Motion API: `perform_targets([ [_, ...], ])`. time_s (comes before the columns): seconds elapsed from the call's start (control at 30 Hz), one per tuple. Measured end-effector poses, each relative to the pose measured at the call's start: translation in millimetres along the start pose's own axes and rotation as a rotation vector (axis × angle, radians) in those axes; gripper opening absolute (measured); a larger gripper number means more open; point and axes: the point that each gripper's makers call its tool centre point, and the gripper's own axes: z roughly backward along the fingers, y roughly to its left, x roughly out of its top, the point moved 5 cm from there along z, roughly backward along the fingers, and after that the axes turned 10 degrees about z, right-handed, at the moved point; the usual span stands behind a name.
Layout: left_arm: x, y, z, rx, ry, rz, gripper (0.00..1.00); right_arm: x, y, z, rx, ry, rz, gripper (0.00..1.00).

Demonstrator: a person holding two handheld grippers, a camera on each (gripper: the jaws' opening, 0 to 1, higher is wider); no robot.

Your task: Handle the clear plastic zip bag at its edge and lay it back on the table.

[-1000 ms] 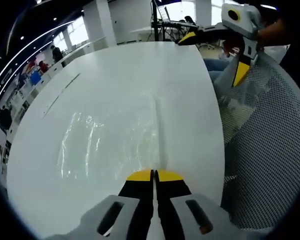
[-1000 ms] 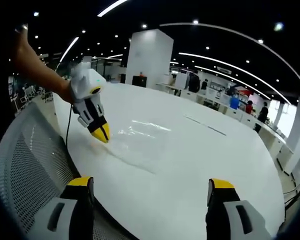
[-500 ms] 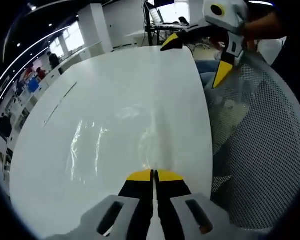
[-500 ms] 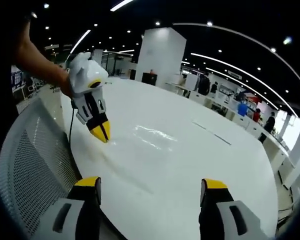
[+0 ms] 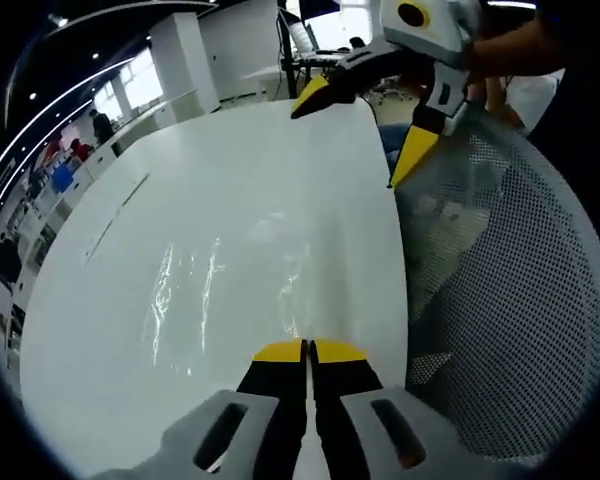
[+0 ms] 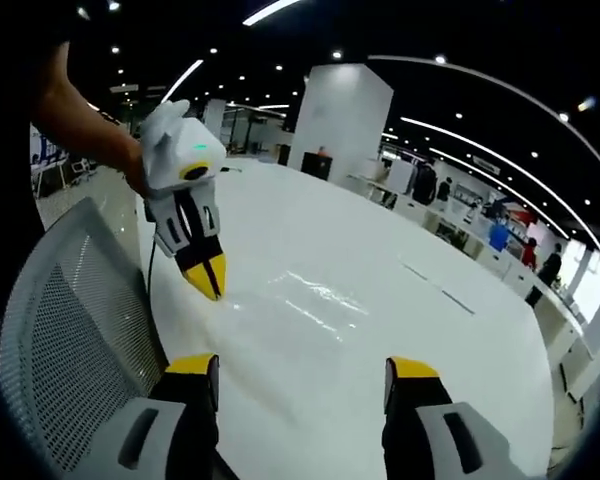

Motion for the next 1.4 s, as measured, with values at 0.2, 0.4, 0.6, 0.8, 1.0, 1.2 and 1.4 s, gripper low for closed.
perform_targets([
  [0.2,2.1,-4.0,3.5,-0.01,0.0,-0.021,0.0,2.8,3.2,-1.4,0.014,0.001,0.02,0.61],
  [0.4,6.7,-6.3,7.3,-0.018,0.0,-0.047,0.0,5.8,6.0,-3.4,0.029,0.0,0.034,0.58],
  [0.6,10.7,-7.0,10.0,-0.026,0.001,-0.07,0.0,8.2,8.3,-6.6,0.046,-0.002,0.048,0.56],
  [0.8,13.2,-6.9,11.8,-0.033,0.005,-0.081,0.0,10.1,9.4,-9.2,0.057,-0.003,0.051,0.55],
  [1.0,14.6,-6.5,13.0,-0.042,0.012,-0.095,0.0,11.4,11.0,-11.2,0.072,-0.001,0.062,0.53],
  [1.2,18.3,-6.3,14.7,-0.047,0.013,-0.103,0.0,13.3,12.2,-12.9,0.092,0.0,0.072,0.49],
  [1.4,20.1,-7.3,15.3,-0.055,0.017,-0.115,0.0,15.7,13.8,-14.6,0.101,-0.004,0.085,0.46],
])
